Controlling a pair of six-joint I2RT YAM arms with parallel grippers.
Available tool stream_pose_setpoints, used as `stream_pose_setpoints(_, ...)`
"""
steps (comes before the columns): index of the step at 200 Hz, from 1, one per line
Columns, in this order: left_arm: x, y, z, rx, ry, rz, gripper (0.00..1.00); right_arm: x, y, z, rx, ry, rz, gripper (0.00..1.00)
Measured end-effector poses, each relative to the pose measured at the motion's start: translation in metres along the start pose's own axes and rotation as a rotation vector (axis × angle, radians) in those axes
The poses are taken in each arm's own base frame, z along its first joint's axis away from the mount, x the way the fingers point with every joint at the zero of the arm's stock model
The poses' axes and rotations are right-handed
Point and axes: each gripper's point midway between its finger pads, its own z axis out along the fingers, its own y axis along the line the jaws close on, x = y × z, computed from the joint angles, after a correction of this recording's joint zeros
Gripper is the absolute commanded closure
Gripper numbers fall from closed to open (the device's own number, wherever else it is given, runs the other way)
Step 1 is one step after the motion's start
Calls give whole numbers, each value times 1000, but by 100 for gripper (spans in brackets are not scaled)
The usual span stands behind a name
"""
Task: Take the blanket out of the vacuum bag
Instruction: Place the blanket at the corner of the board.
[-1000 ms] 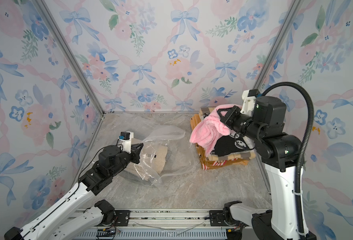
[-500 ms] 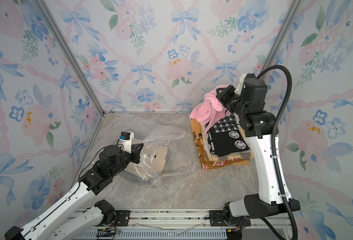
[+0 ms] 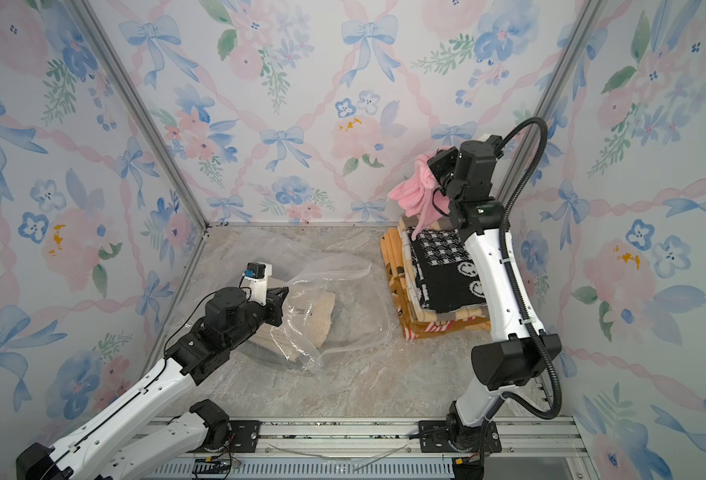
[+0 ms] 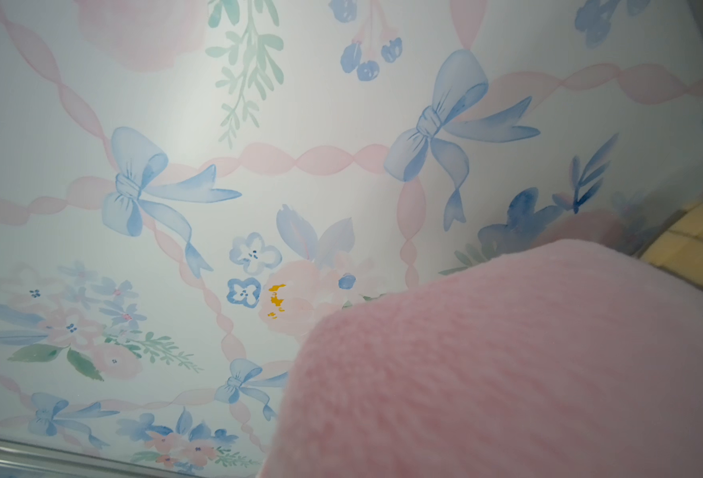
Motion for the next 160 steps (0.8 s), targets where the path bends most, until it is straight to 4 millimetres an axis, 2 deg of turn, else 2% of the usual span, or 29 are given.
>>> stream_pose_setpoints(46, 3, 4, 6, -17, 12, 2, 100, 7, -22, 62, 29, -60, 86, 100)
stream_pose_setpoints(76, 6, 10, 13, -36, 24, 4, 100, 9, -23, 87, 20, -84, 123, 100)
stream_pose_setpoints(99, 9, 14, 17, -49, 37, 6, 100, 4, -21, 95, 9, -107, 145, 100)
stream_pose_setpoints(136, 11, 14, 23, -46, 44, 5, 100, -8, -16, 94, -2, -141, 187, 100)
stream_pose_setpoints(160, 10, 13, 23, -37, 40, 4, 100, -3, -28, 95, 16, -134, 210, 100)
